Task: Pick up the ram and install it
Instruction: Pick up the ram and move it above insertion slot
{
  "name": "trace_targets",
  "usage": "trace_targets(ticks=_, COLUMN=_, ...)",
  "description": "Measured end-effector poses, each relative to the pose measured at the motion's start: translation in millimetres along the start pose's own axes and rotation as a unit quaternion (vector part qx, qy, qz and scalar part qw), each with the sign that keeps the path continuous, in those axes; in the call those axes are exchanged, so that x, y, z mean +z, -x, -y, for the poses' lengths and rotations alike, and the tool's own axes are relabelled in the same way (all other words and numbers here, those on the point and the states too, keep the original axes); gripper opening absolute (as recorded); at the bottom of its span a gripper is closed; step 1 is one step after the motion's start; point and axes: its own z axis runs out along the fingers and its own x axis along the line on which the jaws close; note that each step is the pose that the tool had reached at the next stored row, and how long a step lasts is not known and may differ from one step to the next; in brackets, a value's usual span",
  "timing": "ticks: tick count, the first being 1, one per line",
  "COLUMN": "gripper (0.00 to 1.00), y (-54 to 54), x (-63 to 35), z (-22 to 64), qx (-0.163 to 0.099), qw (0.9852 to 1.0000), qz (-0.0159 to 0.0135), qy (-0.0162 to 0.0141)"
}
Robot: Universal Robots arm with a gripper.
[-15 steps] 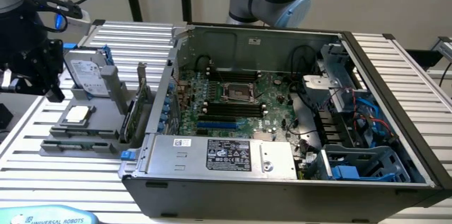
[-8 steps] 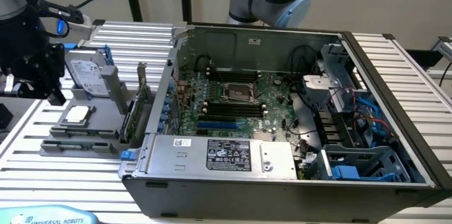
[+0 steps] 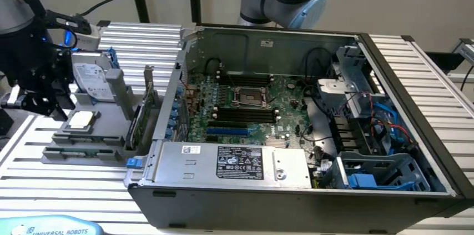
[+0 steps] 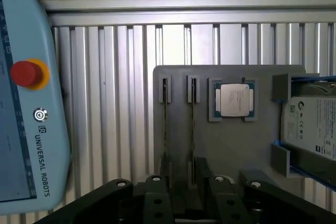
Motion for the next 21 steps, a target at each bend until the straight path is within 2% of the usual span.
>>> trace_targets(ticks=1, gripper=0.36, y=-0.2, x=1.8, z=0.1, qx=0.0, qw=1.0, qz=0.0, qy=0.0)
trace_targets(ticks=21, gripper=0.36, y=-6.3, x=38.3, z=0.5, qx=-0.003, qw=1.0, qz=-0.0001, qy=0.0)
